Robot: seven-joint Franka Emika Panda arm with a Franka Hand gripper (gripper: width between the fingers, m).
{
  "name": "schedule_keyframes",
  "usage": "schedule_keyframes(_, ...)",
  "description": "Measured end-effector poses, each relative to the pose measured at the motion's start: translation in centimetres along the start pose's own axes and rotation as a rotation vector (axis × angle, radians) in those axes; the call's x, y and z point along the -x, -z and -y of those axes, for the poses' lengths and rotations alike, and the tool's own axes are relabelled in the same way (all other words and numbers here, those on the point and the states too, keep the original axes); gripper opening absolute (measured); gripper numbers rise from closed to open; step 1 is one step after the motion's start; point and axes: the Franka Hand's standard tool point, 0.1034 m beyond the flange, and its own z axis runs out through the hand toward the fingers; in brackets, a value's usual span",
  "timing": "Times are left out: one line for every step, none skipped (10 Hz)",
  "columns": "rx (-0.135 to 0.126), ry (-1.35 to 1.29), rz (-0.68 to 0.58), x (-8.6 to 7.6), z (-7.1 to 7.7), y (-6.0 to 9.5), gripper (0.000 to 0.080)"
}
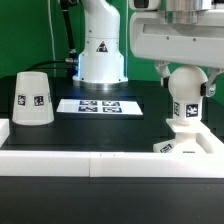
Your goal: Assemble lamp
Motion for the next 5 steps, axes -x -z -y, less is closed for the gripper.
schedule_keyframes(-0.001,-0.101,0.003,0.13,0.05,-0.05,0.0579)
schedule_keyframes(-0.001,-0.132,0.004,0.19,0.07,-0.07,0.0579)
schedule_keyframes(-0.003,-0.203,0.008,0.31,0.14,-0.11,0.0579)
schedule_keyframes(-0.004,-0.23,0.01,0.38,0.16,-0.13,0.0579)
schedule_keyframes(-0.01,-0.334,0.022,0.44,0.19,-0.15,0.0579)
